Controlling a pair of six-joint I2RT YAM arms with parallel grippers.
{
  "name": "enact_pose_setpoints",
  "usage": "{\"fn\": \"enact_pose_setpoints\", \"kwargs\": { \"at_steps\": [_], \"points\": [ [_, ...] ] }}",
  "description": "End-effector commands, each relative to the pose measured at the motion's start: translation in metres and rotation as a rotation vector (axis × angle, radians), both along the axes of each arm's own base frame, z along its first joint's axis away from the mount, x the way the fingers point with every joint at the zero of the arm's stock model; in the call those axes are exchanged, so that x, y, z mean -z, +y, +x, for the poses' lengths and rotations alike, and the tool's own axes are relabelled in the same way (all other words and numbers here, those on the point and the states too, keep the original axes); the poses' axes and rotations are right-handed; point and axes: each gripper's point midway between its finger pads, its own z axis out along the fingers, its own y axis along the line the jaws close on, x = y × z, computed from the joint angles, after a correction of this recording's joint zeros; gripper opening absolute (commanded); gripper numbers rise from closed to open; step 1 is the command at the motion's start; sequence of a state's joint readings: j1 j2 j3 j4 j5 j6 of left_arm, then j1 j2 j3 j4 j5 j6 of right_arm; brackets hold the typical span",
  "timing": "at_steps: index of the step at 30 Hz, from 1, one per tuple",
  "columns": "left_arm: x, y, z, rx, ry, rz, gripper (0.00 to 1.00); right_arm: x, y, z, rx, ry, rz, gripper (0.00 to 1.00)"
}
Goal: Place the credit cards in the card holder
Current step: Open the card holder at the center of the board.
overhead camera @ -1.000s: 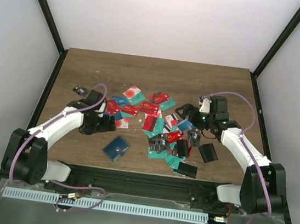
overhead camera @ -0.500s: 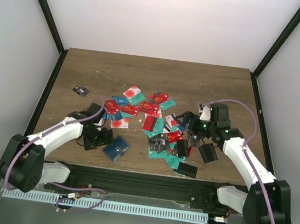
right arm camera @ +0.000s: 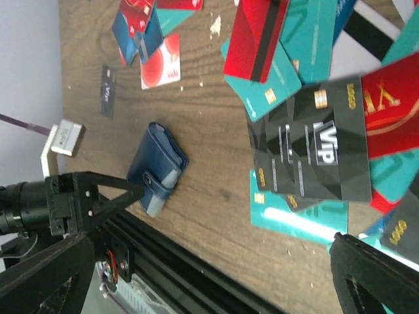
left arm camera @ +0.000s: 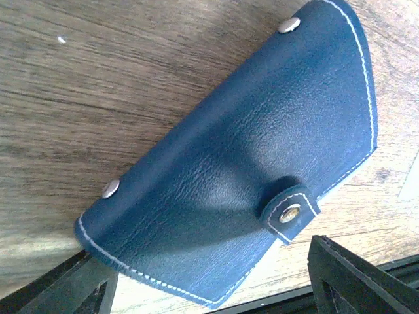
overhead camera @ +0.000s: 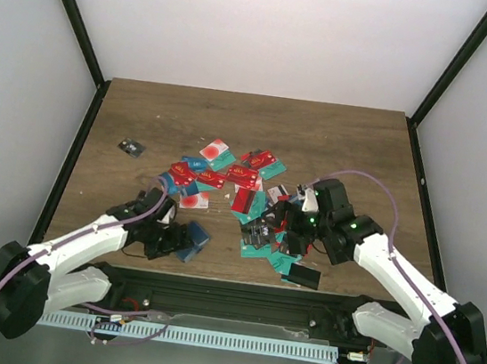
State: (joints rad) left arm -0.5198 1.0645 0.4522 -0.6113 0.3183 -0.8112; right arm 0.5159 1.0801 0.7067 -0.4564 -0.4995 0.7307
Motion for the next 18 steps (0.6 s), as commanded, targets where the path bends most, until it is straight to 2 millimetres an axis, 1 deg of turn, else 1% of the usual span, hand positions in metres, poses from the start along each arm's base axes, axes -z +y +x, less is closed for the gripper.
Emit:
{"fn": "enact_pose_setpoints", "kwargs": {
  "at_steps": [1, 3, 4, 8, 11, 14, 16, 18],
  "points": [
    [-0.017, 0.008, 0.013, -0.048, -0.067, 0.084, 0.82, -0.008, -0.012, -0.017, 0.049, 0.035, -0.050, 1.00],
    [-0.023, 0.019, 0.020, -0.071, -0.097, 0.151, 0.86, -0.015, -0.018, -0.023, 0.064, 0.033, -0.058, 1.00],
    [-0.024, 0.022, 0.023, -0.070, -0.109, 0.171, 0.87, -0.018, -0.021, -0.026, 0.070, 0.031, -0.063, 1.00],
    [-0.016, 0.022, 0.031, -0.030, -0.088, 0.237, 0.88, -0.035, -0.031, -0.035, 0.085, 0.012, -0.067, 1.00],
    [-0.009, 0.010, 0.039, 0.024, -0.078, 0.217, 0.89, -0.044, -0.033, -0.038, 0.078, -0.017, -0.059, 1.00],
    [0.000, -0.002, 0.045, 0.070, -0.054, 0.198, 0.89, -0.047, -0.030, -0.037, 0.056, -0.044, -0.048, 1.00],
    [0.008, -0.006, 0.039, 0.087, -0.001, 0.194, 0.89, -0.045, -0.026, -0.035, 0.032, -0.044, -0.045, 1.00],
    [0.011, -0.016, 0.028, 0.105, 0.046, 0.165, 0.88, -0.041, -0.021, -0.034, 0.006, -0.036, -0.046, 1.00]
  ]
}}
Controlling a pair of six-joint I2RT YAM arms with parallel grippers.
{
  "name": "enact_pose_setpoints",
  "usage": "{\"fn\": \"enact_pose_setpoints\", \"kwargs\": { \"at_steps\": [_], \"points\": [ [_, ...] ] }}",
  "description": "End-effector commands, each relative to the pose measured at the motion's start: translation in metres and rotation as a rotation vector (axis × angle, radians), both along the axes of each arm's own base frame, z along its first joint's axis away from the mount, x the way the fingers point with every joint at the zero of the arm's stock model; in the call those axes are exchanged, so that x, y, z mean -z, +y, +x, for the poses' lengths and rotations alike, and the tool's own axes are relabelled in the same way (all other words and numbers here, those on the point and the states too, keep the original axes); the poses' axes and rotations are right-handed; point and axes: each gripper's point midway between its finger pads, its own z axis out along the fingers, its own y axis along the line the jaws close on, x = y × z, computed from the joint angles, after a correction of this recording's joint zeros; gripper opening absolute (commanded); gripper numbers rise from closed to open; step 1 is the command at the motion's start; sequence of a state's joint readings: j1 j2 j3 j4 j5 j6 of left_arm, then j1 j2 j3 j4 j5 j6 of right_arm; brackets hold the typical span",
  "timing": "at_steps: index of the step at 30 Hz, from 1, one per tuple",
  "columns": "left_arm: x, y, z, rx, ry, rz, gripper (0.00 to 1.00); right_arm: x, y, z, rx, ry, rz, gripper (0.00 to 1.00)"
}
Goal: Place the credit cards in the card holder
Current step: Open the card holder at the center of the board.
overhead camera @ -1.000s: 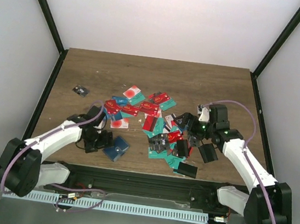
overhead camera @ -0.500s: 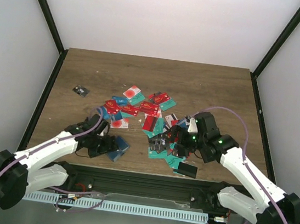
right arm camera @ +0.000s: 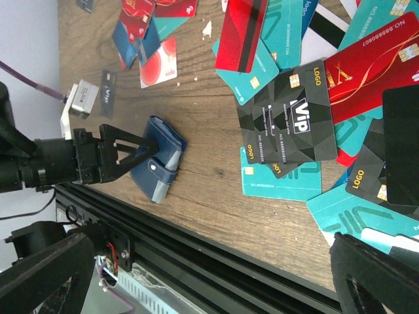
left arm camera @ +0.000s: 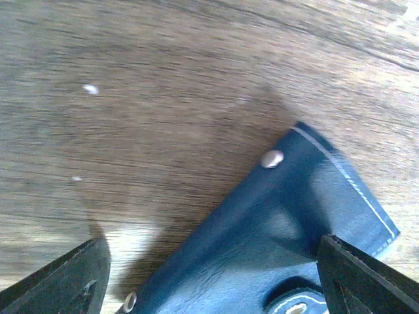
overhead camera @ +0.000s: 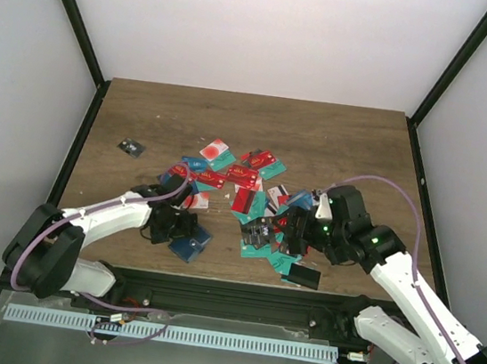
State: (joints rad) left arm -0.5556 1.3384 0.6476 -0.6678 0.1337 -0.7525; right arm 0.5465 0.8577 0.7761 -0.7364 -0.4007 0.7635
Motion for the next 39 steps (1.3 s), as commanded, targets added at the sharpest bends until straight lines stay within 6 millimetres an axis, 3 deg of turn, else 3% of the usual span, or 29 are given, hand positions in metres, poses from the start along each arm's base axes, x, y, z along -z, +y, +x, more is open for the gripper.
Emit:
{"fn": "enact_pose_setpoints", "kwargs": {
  "at_steps": [1, 9, 11, 13, 19, 23, 27, 32, 39],
  "points": [
    [0.004, -0.025, -0.015, 0.067, 0.066, -0.066, 0.89, -0.003, 0.009, 0.002, -0.061, -0.010, -0.001, 1.00],
    [-0.004, -0.065, -0.066, 0.061, 0.125, -0.122, 0.89, 0.012, 0.020, 0.008, -0.097, 0.004, 0.019, 1.00],
    [-0.013, -0.083, -0.069, 0.067, 0.096, -0.172, 0.89, 0.015, 0.023, 0.006, -0.113, 0.007, 0.034, 1.00],
    [-0.019, -0.087, -0.071, 0.070, 0.064, -0.164, 0.88, 0.021, 0.023, 0.003, -0.126, 0.010, 0.036, 1.00],
    [-0.034, -0.062, -0.073, 0.021, 0.000, -0.111, 0.85, 0.032, 0.021, -0.003, -0.155, 0.036, 0.012, 1.00],
    [-0.044, -0.050, -0.078, -0.037, -0.062, -0.206, 0.78, 0.039, 0.016, -0.007, -0.140, 0.028, 0.001, 1.00],
    [-0.040, -0.041, -0.081, -0.117, -0.105, -0.315, 0.66, 0.048, 0.013, -0.014, -0.125, 0.060, 0.011, 1.00],
    [-0.030, -0.043, -0.082, -0.173, -0.125, -0.435, 0.61, 0.050, 0.010, -0.017, -0.125, 0.059, 0.000, 1.00],
    [-0.010, -0.049, -0.079, -0.168, -0.122, -0.442, 0.55, 0.047, 0.011, -0.018, -0.120, 0.067, 0.014, 1.00]
  ]
}}
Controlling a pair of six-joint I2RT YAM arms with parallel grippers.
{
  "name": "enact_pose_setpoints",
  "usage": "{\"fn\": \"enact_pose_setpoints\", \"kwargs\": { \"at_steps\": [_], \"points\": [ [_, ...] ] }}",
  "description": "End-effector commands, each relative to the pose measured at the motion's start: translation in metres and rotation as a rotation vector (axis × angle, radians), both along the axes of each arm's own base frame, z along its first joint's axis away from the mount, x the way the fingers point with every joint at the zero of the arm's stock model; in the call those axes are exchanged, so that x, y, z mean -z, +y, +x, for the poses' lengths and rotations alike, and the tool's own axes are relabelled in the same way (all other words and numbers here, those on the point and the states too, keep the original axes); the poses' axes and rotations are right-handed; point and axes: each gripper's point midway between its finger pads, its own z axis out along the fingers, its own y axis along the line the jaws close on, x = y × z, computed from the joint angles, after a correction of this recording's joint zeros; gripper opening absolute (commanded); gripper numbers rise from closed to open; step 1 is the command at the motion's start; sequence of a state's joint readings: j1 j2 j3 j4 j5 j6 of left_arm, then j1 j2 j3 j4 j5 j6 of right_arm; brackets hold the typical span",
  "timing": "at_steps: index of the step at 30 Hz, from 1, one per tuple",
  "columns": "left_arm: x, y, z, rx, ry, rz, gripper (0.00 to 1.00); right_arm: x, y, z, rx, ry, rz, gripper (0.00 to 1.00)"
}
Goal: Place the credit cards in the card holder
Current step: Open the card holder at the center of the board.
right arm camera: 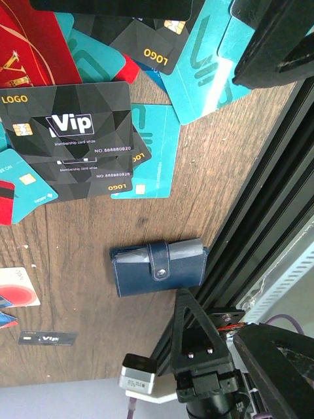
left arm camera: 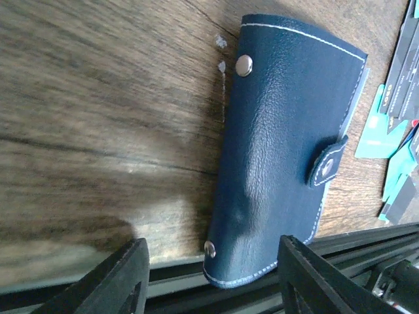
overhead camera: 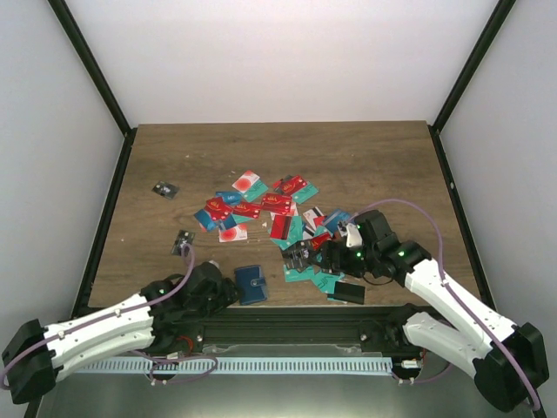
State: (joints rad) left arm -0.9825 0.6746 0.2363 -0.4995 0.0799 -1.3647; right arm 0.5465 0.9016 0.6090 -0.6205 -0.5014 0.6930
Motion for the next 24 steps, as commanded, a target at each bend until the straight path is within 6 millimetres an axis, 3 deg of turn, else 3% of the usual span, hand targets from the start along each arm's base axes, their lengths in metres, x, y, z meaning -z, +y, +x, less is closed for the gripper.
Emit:
{"fn": "enact_pose_setpoints", "kwargs": {
  "at_steps": [1, 6, 11, 15, 24],
  "points": [
    [0.003, -0.015, 0.007, -0.006, -0.018, -0.058, 0.52, -0.007, 0.002, -0.001, -0.005, -0.004, 0.018, 1.00],
    [0.020, -0.018, 0.005, 0.017, 0.002, -0.038, 0.36, -0.006, 0.003, 0.000, -0.004, 0.002, 0.014, 1.00],
    [0.011, -0.029, 0.013, 0.056, -0.047, -0.060, 0.05, -0.011, 0.006, 0.002, -0.021, -0.025, 0.028, 1.00],
    [-0.014, -0.041, 0.021, 0.100, -0.103, -0.074, 0.04, -0.021, 0.012, 0.003, -0.062, -0.081, 0.065, 1.00],
    [-0.089, -0.063, 0.036, 0.145, -0.190, -0.133, 0.04, -0.068, 0.038, -0.008, -0.215, -0.210, 0.301, 1.00]
  ]
}}
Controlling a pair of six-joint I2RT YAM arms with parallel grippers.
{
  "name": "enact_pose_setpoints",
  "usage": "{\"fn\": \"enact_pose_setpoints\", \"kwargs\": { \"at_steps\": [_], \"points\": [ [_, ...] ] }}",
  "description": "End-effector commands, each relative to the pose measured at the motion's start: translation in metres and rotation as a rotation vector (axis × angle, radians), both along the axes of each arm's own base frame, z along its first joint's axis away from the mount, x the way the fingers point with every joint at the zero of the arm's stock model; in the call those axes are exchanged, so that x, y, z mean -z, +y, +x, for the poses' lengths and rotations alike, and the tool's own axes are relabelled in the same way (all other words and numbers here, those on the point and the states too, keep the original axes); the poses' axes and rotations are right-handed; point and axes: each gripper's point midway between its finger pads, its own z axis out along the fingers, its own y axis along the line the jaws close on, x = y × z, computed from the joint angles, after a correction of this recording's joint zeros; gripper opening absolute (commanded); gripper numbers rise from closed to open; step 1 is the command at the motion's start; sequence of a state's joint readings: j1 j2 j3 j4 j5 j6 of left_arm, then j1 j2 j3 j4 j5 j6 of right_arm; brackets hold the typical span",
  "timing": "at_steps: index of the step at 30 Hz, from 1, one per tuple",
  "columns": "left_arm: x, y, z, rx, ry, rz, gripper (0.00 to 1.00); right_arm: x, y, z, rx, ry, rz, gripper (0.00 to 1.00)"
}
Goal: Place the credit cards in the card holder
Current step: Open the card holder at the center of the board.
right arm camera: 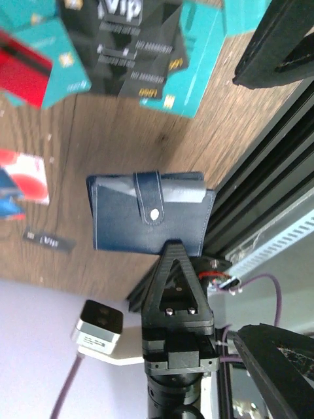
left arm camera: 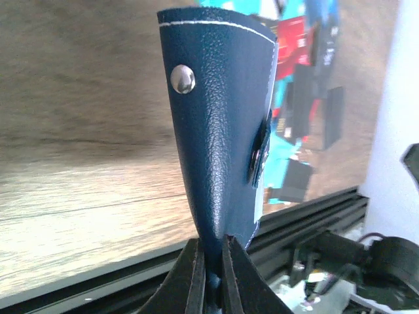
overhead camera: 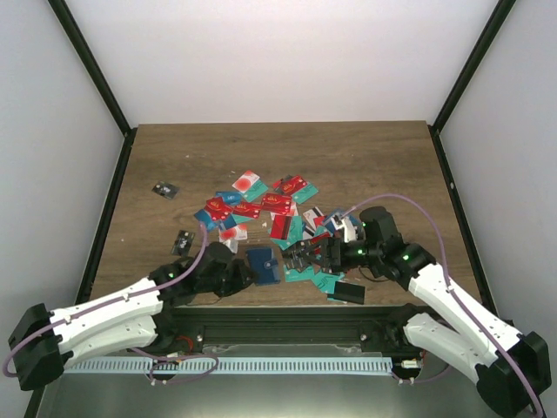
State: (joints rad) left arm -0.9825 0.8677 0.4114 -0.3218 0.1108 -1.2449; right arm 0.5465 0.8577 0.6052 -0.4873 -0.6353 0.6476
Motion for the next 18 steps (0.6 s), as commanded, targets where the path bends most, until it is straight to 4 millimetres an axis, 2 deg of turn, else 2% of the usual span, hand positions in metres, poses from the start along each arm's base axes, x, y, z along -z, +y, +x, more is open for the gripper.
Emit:
{"fn": "enact_pose_setpoints", "kwargs": {
  "at_steps": [1, 5, 10, 14, 18],
  "points": [
    [-0.037, -0.007, 0.007, 0.030, -0.055, -0.018, 0.04, -0.032, 0.017, -0.008, -0.105, -0.076, 0.145, 1.00],
    [-0.066, -0.007, 0.014, 0.024, -0.084, -0.025, 0.04, -0.040, 0.024, -0.014, -0.145, -0.033, 0.210, 1.00],
    [-0.096, -0.014, 0.018, 0.044, -0.110, -0.095, 0.04, -0.037, 0.031, -0.016, -0.168, 0.029, 0.252, 1.00],
    [-0.112, -0.022, 0.020, 0.065, -0.122, -0.153, 0.04, -0.037, 0.037, -0.016, -0.208, 0.055, 0.273, 0.97],
    [-0.122, -0.032, 0.019, 0.094, -0.123, -0.207, 0.04, -0.038, 0.044, -0.014, -0.245, 0.073, 0.303, 0.90]
  ]
}}
